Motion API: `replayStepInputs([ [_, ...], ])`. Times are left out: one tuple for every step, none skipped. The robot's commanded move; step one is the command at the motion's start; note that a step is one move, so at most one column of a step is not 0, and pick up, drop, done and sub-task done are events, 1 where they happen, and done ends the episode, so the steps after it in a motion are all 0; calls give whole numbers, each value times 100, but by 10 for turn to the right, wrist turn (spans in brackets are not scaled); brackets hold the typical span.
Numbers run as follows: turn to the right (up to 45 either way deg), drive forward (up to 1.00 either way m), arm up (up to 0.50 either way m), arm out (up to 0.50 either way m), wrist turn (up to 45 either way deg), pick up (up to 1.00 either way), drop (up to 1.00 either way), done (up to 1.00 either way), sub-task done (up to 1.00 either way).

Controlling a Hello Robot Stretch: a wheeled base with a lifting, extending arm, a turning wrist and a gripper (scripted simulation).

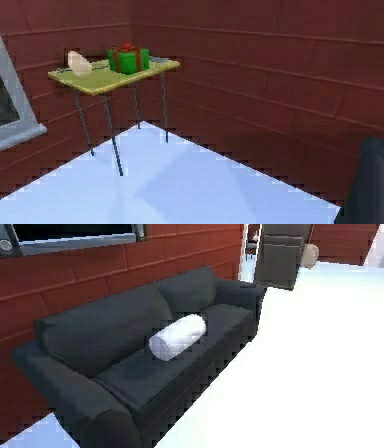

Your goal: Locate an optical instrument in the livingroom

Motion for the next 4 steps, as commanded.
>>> replayStepInputs([
  [0, 100, 0, 0, 0, 0, 0, 0, 0],
  [120, 0, 0, 0, 0, 0, 0, 0, 0],
  [0, 20, 0, 0, 0, 0, 0, 0, 0],
  [-450, 0, 0, 0, 0, 0, 0, 0, 0],
])
